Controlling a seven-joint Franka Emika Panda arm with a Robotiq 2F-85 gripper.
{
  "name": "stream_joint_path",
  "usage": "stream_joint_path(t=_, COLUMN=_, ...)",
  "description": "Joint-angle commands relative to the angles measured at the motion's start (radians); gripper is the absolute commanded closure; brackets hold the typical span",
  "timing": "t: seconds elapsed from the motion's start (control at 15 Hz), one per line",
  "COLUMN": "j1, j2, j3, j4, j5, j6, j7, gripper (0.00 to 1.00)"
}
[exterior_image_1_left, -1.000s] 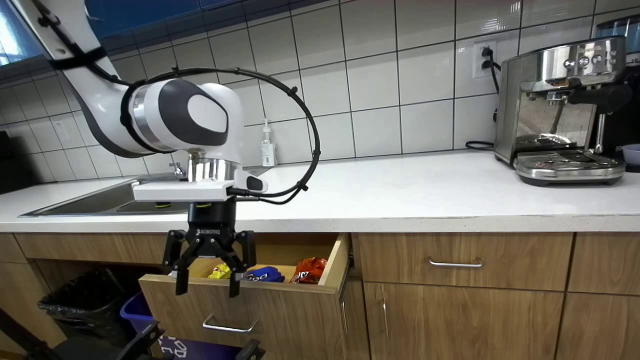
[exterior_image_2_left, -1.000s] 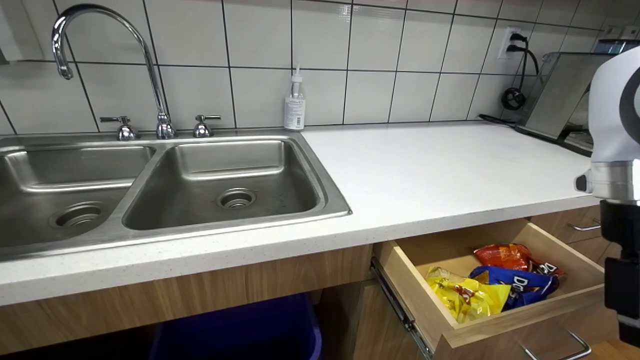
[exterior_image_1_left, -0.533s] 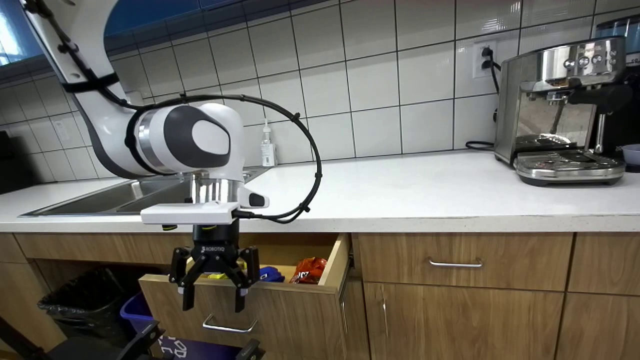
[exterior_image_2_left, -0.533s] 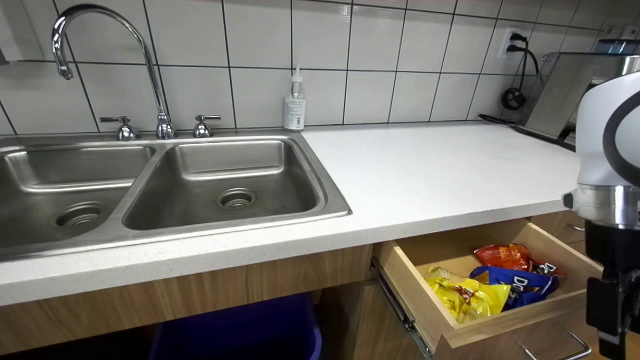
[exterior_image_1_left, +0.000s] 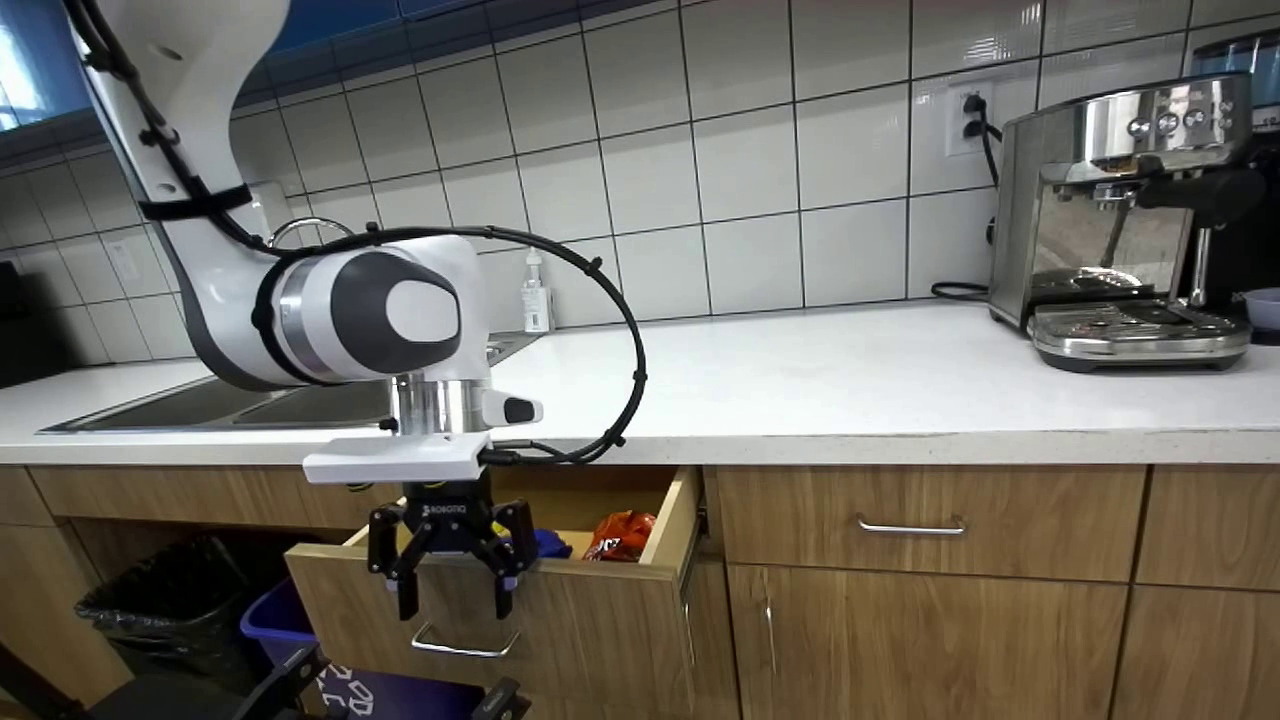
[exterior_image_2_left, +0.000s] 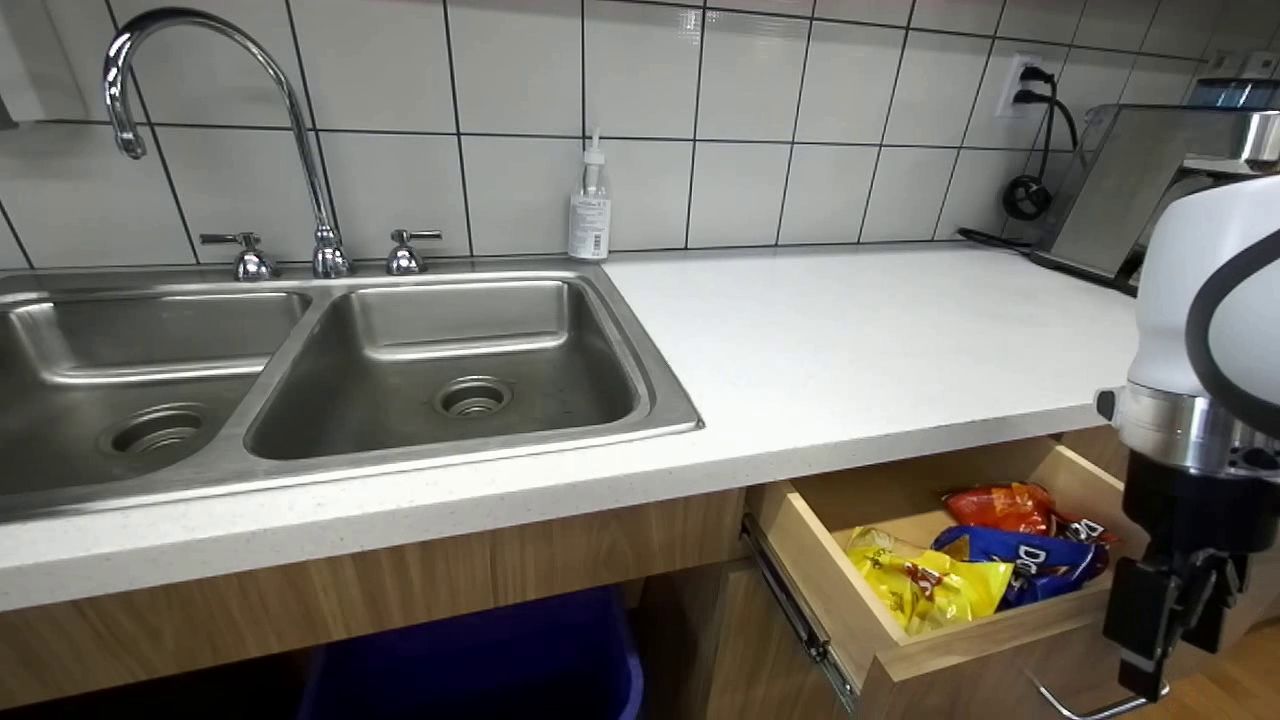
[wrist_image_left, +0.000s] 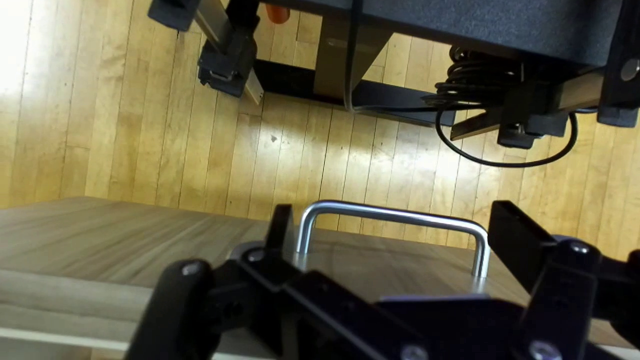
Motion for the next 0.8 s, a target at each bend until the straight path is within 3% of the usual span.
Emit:
stream_joint_path(t=0.0, j1=-0.028, j2=0.01, j3=0.029, j4=0.001, j5=0.015, j6=0.086, j7=0.008, gripper=0.0)
stream_joint_path(t=0.73, j1=-0.061, j2=0.024, j3=0.076, j4=0.001, j5=0.092, j6=0.257, j7=0.015, gripper=0.0)
